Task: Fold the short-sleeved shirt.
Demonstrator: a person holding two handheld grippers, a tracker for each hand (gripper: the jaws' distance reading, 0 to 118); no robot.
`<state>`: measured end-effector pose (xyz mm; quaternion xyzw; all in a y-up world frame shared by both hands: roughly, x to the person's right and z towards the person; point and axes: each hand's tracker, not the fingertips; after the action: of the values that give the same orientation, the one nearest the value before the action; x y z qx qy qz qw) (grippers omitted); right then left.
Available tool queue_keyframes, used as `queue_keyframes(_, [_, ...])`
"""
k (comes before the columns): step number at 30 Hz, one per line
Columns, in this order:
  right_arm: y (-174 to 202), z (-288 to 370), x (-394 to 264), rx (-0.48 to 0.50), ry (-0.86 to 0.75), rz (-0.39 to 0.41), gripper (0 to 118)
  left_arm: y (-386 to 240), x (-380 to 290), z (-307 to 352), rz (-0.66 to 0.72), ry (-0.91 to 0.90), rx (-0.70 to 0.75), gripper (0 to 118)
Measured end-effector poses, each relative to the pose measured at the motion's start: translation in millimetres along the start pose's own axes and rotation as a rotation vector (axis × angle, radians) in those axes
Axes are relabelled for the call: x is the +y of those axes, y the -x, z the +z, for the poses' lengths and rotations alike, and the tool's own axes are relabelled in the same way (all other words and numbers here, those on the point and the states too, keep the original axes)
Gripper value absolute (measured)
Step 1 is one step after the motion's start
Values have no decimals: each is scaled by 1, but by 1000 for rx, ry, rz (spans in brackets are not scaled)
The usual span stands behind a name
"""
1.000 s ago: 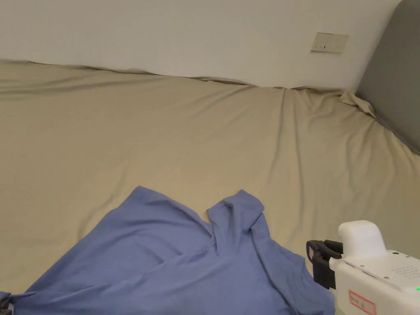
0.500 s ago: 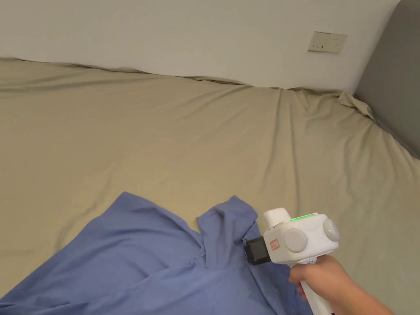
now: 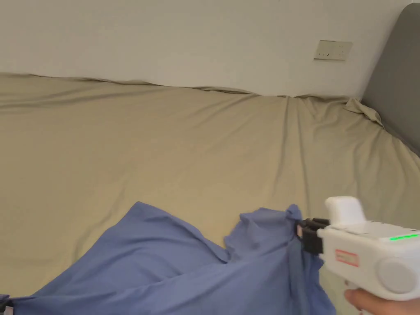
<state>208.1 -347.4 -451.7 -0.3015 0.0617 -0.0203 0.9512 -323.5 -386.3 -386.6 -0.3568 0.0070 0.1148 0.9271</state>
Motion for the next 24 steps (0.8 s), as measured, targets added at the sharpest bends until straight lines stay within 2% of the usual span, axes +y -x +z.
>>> queue_keyframes(4, [10,82,46,-117,-181,155,4,-14,33,13,55,-91,-81,1])
queue_keyframes(6, [15,115,70,-151,-244,190,4,-26,57,20,71,-151,-104,1])
queue_keyframes(10, [42,159,118,-347,-367,357,4,-43,129,34,87,-290,-191,1])
queue_keyframes(11, [44,161,131,-372,-372,373,4,-50,148,38,73,-319,-209,1])
queue_keyframes(14, [45,167,173,-421,-402,339,4,-68,212,50,18,-375,-220,1])
queue_keyframes(15, [40,164,189,-443,-396,348,4,-71,234,53,33,-376,-226,1])
queue_keyframes(20, [23,161,262,-483,-407,252,4,-83,320,69,54,-421,-211,1])
queue_keyframes(21, [20,159,276,-476,-403,217,4,-88,335,71,43,-447,-172,1])
queue_keyframes(22, [18,156,290,-485,-394,229,4,-91,350,73,15,-473,-122,1])
queue_keyframes(24, [11,149,315,-497,-366,210,4,-92,378,75,19,-484,-111,1])
